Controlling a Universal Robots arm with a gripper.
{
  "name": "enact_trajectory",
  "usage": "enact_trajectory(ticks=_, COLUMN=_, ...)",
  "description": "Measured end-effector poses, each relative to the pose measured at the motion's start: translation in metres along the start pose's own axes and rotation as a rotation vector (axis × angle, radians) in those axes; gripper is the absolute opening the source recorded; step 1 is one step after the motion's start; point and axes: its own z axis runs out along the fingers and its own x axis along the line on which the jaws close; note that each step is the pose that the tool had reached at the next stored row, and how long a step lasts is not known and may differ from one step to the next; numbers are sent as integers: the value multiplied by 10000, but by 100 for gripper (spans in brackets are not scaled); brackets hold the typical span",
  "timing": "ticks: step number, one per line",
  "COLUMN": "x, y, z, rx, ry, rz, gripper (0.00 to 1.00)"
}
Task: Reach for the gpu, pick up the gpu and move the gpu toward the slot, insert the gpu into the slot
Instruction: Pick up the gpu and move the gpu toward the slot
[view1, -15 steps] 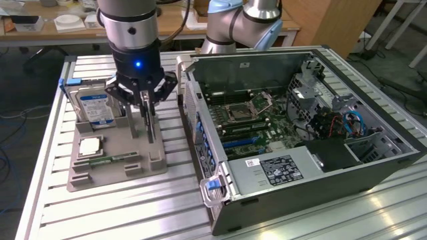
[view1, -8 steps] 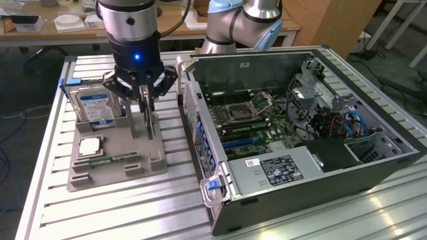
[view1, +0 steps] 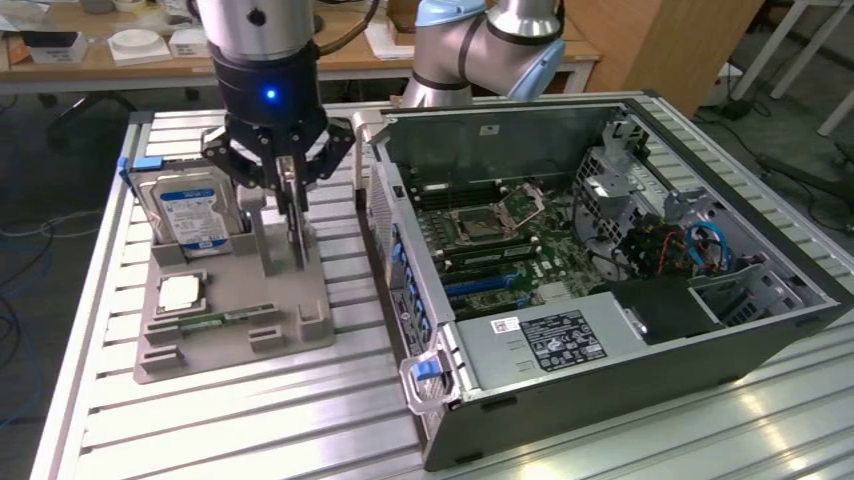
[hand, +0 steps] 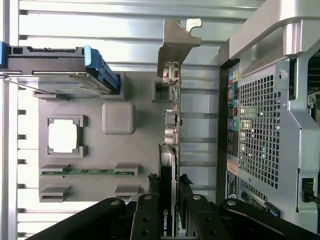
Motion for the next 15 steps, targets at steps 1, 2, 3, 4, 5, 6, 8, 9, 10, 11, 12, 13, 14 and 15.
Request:
enact_trajectory(ticks=1, x=0, y=1, z=-21, rx=0, ry=0, rz=0, gripper=26)
enact_trajectory(ticks=2, x=-1, y=3, z=-42, rx=0, ry=0, rz=1, gripper=26)
enact_trajectory(ticks=3, x=-1, y=4, z=-64, rx=0, ry=-1, rz=0, gripper=26)
enact_trajectory(ticks=4, x=-2, y=5, z=-84, rx=-1, ry=0, rz=1, gripper=26)
enact_trajectory(ticks=5, x=-3, y=6, z=-104, rx=0, ry=0, rz=0, gripper=26)
enact_trajectory(ticks=6, x=-3, y=8, z=-124, rx=0, ry=-1, rz=0, gripper=26)
enact_trajectory(ticks=8, x=-4, y=10, z=-165, rx=0, ry=1, rz=0, gripper=26)
enact_trajectory(ticks=9, x=-4, y=11, z=-187, rx=0, ry=0, rz=1, gripper=26)
enact_trajectory(ticks=10, x=-5, y=13, z=-208, rx=0, ry=0, rz=0, gripper=26)
enact_trajectory(ticks=11, x=-5, y=14, z=-228, rx=0, ry=0, rz=0, gripper=26)
enact_trajectory(ticks=12, x=-6, y=15, z=-248, rx=0, ry=1, rz=0, gripper=26)
enact_trajectory(ticks=13, x=-6, y=16, z=-268, rx=0, ry=0, rz=0, gripper=26)
enact_trajectory(ticks=14, x=-7, y=17, z=-287, rx=-1, ry=-1, rz=0, gripper=26)
enact_trajectory(ticks=15, x=-7, y=18, z=-307, rx=0, ry=0, rz=0, gripper=26)
